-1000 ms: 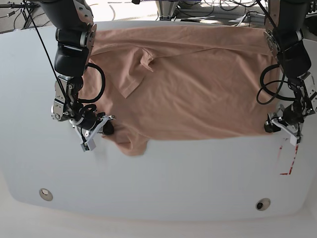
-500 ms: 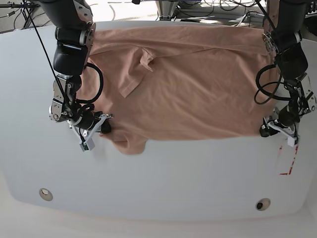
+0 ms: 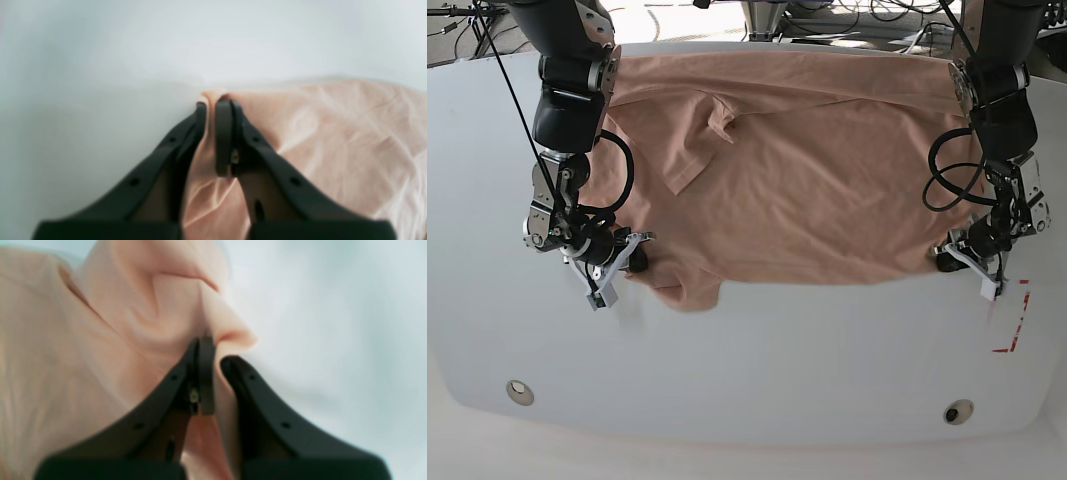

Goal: Fold the T-shirt properly
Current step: 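Move the left gripper to the shirt hem corner and grasp it, then lift the hem with both grippers and fold it over toward the collar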

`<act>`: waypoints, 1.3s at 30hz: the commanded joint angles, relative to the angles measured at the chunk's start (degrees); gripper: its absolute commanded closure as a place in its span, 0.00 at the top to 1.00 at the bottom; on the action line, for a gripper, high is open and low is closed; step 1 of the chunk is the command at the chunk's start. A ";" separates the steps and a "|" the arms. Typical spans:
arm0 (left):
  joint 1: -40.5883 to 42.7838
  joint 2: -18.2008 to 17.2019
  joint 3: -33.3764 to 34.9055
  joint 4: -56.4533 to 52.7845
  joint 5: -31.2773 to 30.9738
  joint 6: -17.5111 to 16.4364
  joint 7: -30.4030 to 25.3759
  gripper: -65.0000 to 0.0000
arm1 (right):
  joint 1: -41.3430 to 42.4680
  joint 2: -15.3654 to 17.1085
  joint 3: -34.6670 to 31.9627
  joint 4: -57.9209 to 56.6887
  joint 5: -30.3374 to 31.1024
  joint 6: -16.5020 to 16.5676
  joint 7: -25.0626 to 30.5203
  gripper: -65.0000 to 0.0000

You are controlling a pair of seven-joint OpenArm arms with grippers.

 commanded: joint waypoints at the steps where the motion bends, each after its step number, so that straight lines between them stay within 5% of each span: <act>1: -0.50 -0.42 0.25 3.06 2.13 0.32 2.97 0.00 | 2.36 1.06 -0.05 1.43 0.58 0.27 -0.25 0.00; 15: 0.12 -0.59 0.08 20.21 2.13 0.24 11.84 0.00 | 3.06 3.61 0.30 14.27 0.93 0.45 -11.07 0.00; 39: 11.19 -1.21 -3.53 42.89 -4.82 -1.79 15.62 0.00 | -8.19 4.49 0.39 40.73 1.20 0.54 -23.64 0.00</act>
